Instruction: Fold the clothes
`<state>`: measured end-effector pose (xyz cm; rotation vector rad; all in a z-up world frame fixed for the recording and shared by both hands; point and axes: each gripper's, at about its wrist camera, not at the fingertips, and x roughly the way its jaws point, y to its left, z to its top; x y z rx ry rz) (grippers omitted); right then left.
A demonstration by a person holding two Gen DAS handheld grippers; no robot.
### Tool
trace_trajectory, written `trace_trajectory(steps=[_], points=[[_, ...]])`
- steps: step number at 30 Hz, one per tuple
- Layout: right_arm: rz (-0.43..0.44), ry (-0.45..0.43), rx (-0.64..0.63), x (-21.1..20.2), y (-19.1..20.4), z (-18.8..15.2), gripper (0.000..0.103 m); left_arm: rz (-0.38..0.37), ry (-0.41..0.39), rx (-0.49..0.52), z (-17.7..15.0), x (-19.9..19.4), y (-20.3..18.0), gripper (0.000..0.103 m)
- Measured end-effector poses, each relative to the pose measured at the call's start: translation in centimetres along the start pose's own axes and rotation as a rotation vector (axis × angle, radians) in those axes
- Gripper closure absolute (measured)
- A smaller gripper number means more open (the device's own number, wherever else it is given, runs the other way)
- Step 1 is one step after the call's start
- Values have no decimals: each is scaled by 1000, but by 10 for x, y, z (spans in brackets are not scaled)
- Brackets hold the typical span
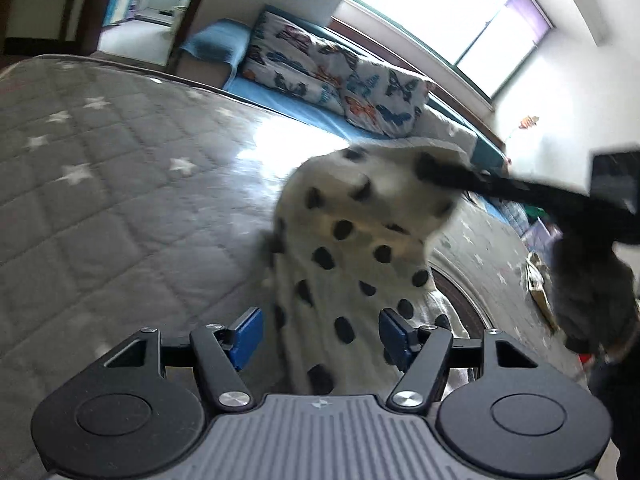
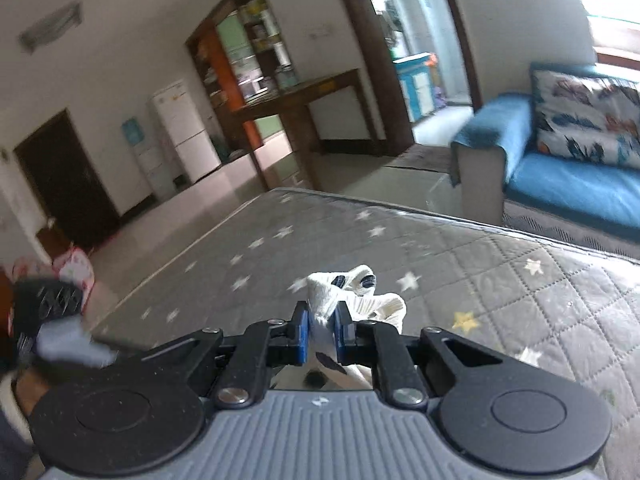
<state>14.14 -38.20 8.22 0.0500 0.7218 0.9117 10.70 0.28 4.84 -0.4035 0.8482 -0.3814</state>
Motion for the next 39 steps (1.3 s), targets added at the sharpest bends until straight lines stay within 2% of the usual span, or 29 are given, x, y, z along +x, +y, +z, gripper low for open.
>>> trace_trajectory(steps=[6,15,20,25,28,32,39], points=[[70,20,-81,-47,59,-33,91,35,-41,-33,-11,-36,12,35],[196,76,-159,-107,124,-102,91,29,-93,-15,-27,-79,1,33],[192,120,-247,-120,150,-145,91,-8,-98,30,-37,-91,-20,33],[175,99,-371,-141,168,-159,91,-63,-108,79,-43,-106,-44,31],[148,135,-476,-143,179,-177,91,-105,-81,110,-53,-104,-59,29],[93,203,-599,-130,188,-202,91,-160,-3,146,-73,-85,-75,29],[46,209,-727,-134,202,-215,90,-265,97,197,-95,-53,-100,29]])
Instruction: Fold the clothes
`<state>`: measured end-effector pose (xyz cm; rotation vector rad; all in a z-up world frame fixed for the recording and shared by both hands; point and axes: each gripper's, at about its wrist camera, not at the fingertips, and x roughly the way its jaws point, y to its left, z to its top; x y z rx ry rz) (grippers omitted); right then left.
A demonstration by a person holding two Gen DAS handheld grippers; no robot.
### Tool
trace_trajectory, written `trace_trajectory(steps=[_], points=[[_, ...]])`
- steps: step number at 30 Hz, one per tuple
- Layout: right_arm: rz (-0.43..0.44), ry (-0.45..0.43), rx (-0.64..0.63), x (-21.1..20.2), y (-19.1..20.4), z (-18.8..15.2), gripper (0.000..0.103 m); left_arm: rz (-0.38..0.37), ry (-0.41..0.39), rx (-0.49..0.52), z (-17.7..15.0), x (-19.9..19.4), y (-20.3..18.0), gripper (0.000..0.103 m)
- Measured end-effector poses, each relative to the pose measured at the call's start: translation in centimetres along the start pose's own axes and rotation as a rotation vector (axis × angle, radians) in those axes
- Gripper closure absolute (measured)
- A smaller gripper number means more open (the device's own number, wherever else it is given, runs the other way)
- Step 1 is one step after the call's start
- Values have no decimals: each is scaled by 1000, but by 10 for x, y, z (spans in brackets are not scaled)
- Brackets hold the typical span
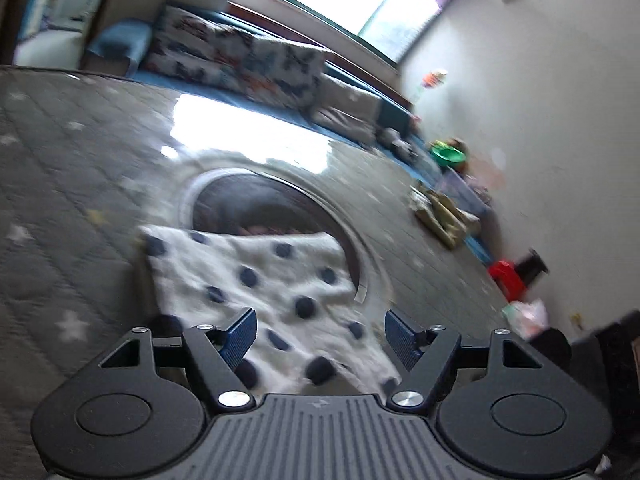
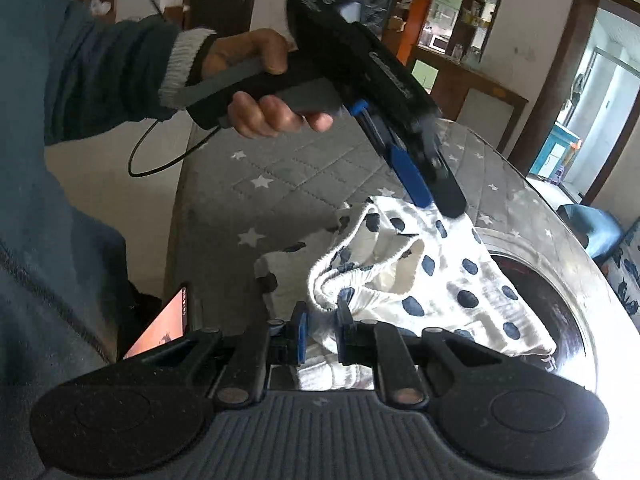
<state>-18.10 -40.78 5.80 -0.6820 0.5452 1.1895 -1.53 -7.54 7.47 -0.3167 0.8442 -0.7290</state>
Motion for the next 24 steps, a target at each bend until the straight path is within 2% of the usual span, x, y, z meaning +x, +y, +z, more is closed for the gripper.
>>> trace_trajectory(steps=[4,5,6,7,9,12,20,24], points=[[-33,11,-49,-2,7,-2,90,-21,40,42,-6,11,-7,31],[-39,16,-61,-2,9,-2,90,-28,47,40,-8,12,-7,36],[-45,20,-71,-3,10,-3,90,-39,52,39,-11,12,-6,49],[-51,23,-82,-3,12,-3,90,-48,54,36,-12,11,-5,55],[-59,31,-98,-3,14,-4,90,-55,50,36,-15,7,-4,76],[-74,40,-129,-2,17,-4,90,-66,39,46,-21,-2,-4,81],[-150,41,-223,-5,24,-3,89,-103,-49,73,-44,-51,-5,82],[-126,70,-225,0,28,-8,87,-98,-17,67,-62,-55,0,81]])
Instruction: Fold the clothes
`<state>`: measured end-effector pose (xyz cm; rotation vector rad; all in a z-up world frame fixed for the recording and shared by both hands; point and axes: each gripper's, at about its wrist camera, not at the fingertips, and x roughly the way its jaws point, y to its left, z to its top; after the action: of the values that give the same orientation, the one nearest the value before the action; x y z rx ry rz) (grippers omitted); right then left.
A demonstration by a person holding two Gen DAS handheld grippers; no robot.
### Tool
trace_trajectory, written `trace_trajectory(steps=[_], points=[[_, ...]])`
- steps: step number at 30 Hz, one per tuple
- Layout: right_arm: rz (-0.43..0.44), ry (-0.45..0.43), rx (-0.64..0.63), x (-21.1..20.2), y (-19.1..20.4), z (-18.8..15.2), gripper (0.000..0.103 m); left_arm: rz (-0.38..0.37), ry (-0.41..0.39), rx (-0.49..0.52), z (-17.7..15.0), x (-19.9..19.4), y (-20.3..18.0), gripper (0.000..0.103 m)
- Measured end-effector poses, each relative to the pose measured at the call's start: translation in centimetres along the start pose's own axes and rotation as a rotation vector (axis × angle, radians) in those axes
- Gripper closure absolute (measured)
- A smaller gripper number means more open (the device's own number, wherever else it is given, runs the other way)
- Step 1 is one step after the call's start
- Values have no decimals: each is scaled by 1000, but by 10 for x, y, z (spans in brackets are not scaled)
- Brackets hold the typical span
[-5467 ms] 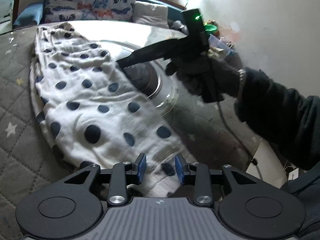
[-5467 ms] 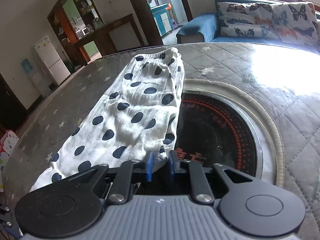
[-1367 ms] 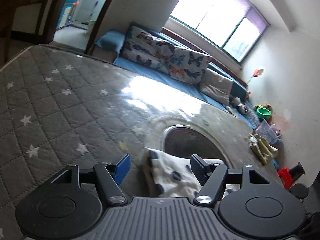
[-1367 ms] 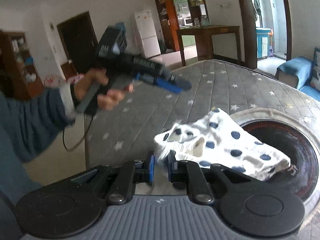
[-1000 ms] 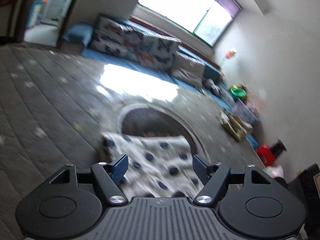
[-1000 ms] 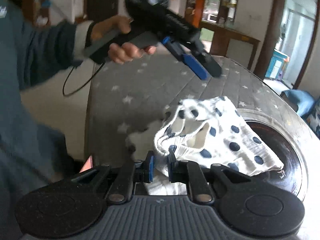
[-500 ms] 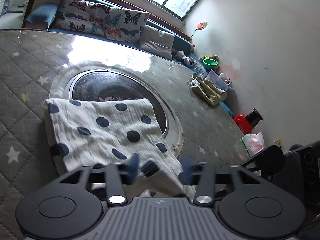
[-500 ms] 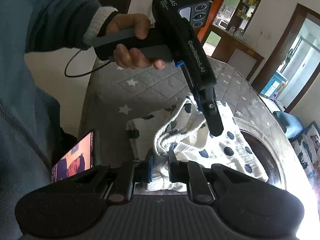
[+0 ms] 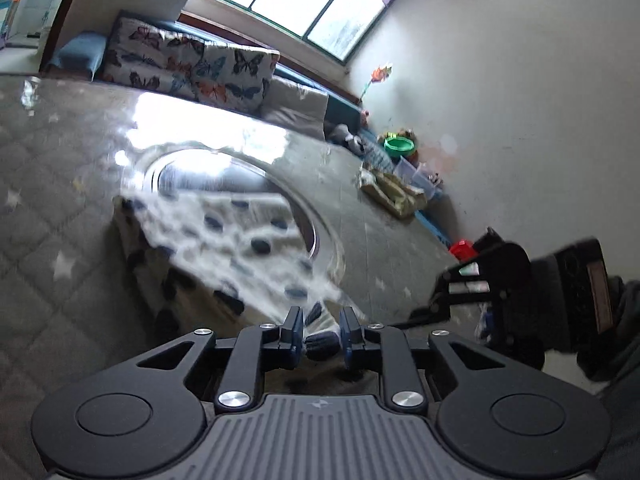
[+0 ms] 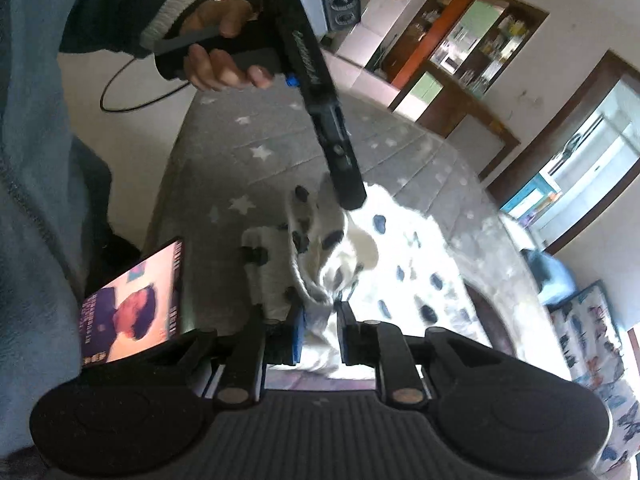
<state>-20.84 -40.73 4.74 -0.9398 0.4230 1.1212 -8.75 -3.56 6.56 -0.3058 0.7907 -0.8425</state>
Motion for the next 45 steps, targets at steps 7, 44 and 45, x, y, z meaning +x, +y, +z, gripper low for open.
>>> trace_trajectory(steps=[7,44,45], points=[[60,18,63,-5,-1,-4,85,-13,6,43,-5,-15,-4,74],[66,55,464,-13,-26,-5,72,148,-24,-107,-19,-15,-3,58],[78,61,477,-10,-24,-6,73,148,-20,-136,-20,-15,0,58]])
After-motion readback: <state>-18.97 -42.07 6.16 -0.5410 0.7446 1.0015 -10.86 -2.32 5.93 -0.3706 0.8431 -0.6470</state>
